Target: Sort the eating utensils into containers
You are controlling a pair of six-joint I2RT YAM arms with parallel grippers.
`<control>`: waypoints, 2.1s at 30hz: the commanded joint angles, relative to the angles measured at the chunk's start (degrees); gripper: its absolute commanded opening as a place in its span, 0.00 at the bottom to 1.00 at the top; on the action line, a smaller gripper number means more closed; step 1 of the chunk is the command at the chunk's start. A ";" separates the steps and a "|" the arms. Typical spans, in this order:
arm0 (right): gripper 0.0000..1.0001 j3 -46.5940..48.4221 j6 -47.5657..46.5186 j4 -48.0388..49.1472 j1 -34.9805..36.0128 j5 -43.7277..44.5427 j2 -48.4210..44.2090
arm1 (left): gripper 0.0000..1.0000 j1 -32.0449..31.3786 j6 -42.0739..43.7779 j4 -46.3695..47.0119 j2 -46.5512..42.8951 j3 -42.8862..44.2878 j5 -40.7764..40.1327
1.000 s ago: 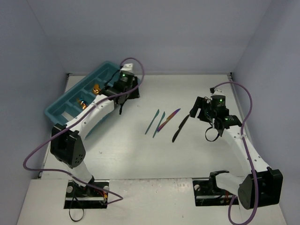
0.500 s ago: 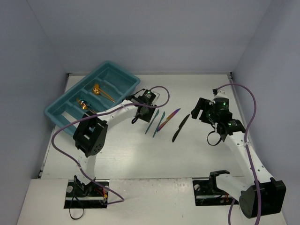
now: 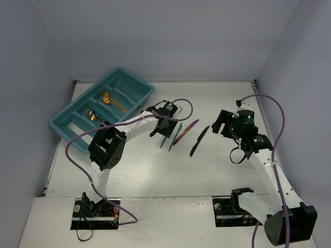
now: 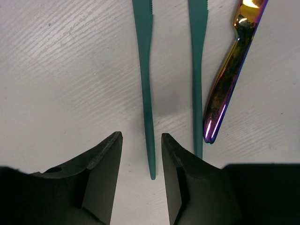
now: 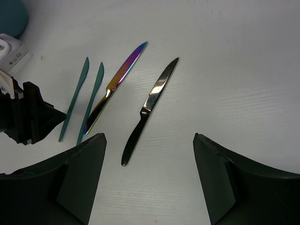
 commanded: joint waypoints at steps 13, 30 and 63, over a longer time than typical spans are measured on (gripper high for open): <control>0.72 -0.30 -0.37 0.89 -0.03 1.41 -2.25 | 0.31 -0.66 -0.78 -1.39 4.36 6.81 -1.23; 0.72 -1.30 -1.38 0.89 0.05 3.02 -2.17 | 0.00 1.12 -1.74 -2.65 4.92 7.42 1.09; 0.73 -3.00 -0.97 0.89 -0.01 3.06 -2.17 | 0.18 29.37 -49.86 27.34 0.90 12.29 -8.08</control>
